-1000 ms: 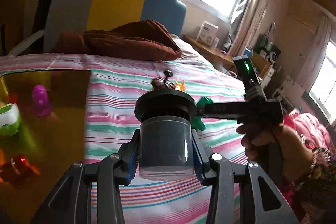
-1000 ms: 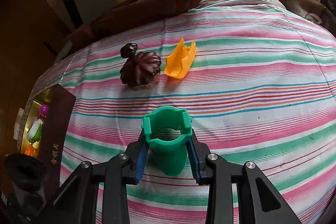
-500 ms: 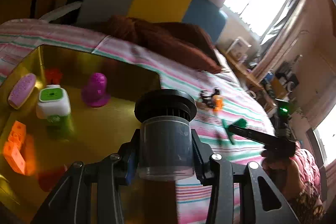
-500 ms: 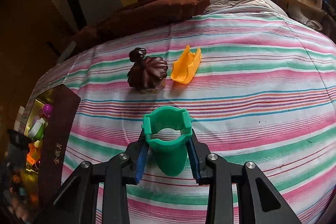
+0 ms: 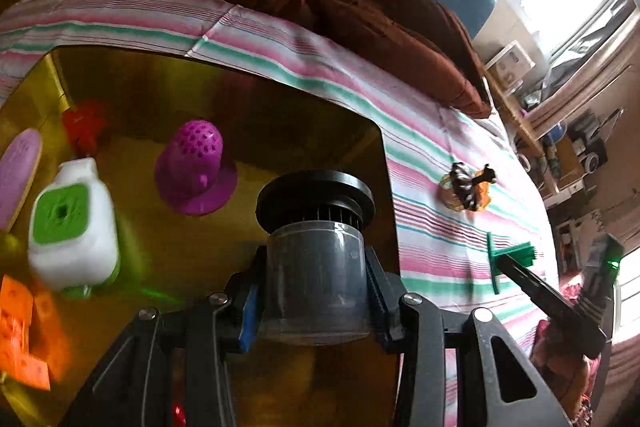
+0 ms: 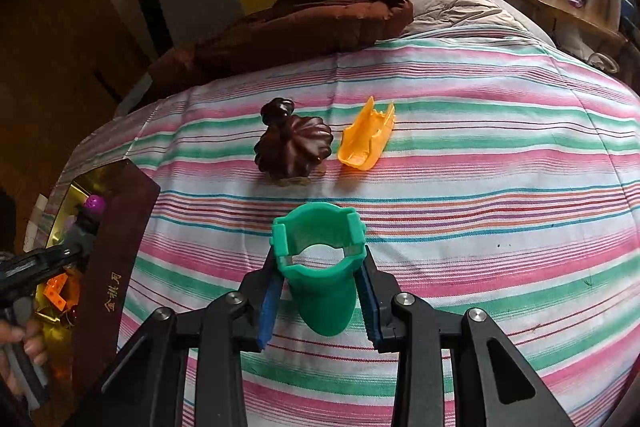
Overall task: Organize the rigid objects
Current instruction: 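Lift the clear cup and green cup toward the gold tray with both grippers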
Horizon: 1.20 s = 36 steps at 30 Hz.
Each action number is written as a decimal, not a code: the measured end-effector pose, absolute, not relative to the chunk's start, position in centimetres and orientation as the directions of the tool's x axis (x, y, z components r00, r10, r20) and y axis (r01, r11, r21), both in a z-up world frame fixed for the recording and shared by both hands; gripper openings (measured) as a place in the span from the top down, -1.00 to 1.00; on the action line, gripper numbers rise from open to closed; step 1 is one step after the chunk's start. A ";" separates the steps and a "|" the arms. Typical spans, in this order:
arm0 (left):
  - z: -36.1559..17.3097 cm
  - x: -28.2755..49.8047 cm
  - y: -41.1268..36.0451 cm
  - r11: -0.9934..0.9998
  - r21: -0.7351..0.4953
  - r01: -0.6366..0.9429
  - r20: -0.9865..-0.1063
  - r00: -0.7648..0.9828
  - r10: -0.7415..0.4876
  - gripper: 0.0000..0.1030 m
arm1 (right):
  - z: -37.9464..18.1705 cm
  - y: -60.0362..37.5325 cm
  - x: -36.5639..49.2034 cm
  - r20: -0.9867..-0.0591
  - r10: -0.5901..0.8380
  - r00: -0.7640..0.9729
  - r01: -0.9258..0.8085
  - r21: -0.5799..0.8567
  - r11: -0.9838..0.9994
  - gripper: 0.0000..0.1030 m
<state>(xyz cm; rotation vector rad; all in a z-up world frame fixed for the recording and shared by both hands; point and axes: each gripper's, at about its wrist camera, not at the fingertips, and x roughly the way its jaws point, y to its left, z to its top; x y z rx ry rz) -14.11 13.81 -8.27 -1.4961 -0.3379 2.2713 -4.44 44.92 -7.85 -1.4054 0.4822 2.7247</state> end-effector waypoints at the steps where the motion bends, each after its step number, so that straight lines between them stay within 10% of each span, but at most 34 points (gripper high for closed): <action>1: -8.4 -14.4 14.1 -0.897 -0.401 -0.187 -0.825 -0.353 0.442 0.16 | -7.8 44.9 -4.4 -0.799 -0.109 -0.591 -0.173 0.258 -0.951 0.31; 36: -5.0 -8.1 12.9 -0.942 -0.193 -0.273 -0.755 -0.571 0.320 0.07 | -7.2 44.2 -4.5 -0.790 -0.085 -0.607 -0.145 0.215 -0.966 0.31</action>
